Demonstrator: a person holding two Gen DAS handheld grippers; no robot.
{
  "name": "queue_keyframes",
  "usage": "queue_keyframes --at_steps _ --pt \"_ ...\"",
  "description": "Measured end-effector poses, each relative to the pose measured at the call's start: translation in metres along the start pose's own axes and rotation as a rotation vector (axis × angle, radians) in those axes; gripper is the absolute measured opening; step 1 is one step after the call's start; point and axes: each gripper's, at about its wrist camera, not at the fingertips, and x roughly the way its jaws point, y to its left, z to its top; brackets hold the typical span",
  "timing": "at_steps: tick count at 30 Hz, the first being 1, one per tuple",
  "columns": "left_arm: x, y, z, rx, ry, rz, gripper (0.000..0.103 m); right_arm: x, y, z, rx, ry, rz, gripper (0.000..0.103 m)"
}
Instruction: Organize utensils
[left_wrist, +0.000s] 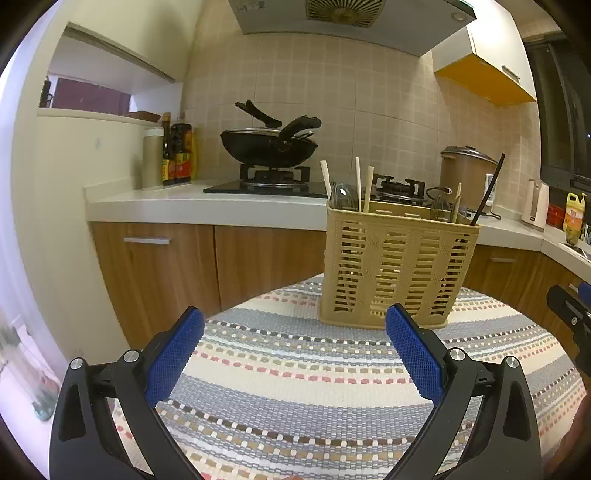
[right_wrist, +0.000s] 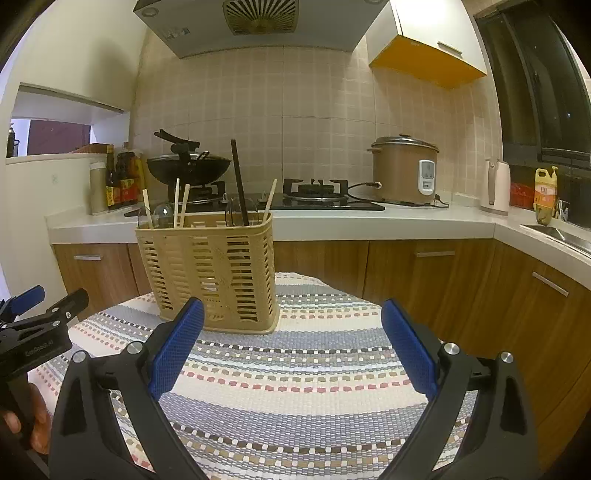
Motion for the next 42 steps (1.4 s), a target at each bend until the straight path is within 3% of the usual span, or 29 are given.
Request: queue_keyframes --at_steps 42 --pt "-0.0024 -0.0050 0.0012 0.031 -0.015 0.026 0.095 0.0035 0.0057 -0.0015 0.000 0.023 0.027 0.092"
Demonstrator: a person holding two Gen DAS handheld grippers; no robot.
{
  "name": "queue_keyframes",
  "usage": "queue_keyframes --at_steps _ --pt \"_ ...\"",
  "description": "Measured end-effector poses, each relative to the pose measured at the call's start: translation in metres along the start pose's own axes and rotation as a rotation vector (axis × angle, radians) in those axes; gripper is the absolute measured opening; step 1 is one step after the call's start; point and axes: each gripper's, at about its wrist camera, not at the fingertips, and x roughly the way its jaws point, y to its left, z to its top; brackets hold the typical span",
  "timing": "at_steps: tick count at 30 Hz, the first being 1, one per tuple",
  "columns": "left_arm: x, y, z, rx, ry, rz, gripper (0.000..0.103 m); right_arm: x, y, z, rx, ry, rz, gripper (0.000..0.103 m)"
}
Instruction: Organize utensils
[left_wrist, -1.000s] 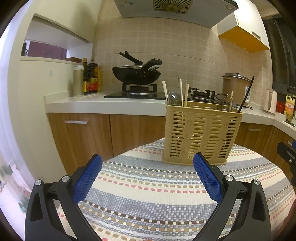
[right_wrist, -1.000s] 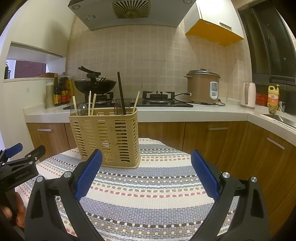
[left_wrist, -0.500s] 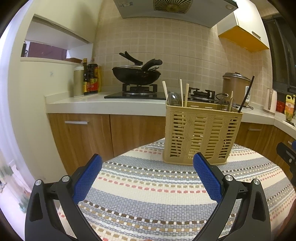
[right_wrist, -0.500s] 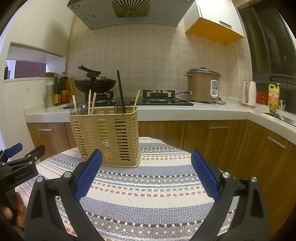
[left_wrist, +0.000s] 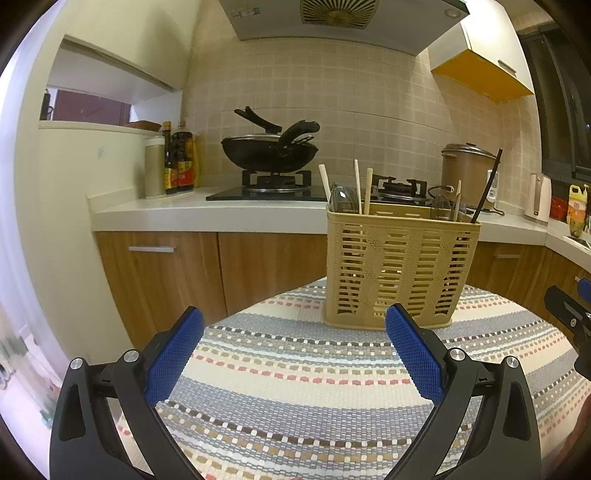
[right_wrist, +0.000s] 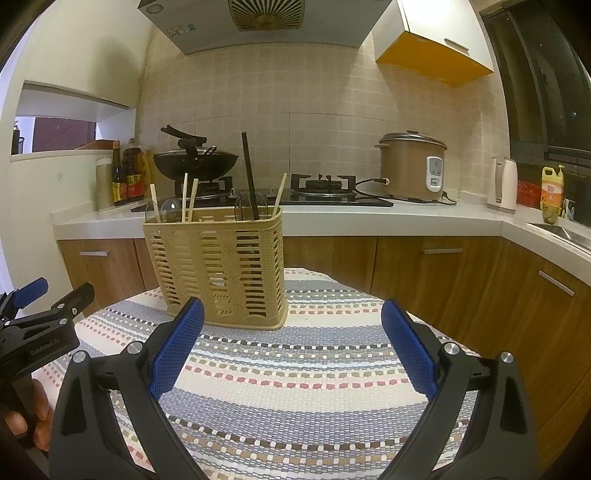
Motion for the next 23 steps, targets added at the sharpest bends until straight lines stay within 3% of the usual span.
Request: queue_keyframes --at_steps 13,23 --pt "-0.0030 -0.0002 -0.0005 0.008 -0.022 0.033 0.096 0.0021 -0.0040 -0.0008 0.022 0.009 0.003 0.092" --pt "-0.0024 0.0021 0.0004 -0.009 0.001 0.006 0.096 0.0024 -0.0043 -0.0001 0.023 0.011 0.003 0.092"
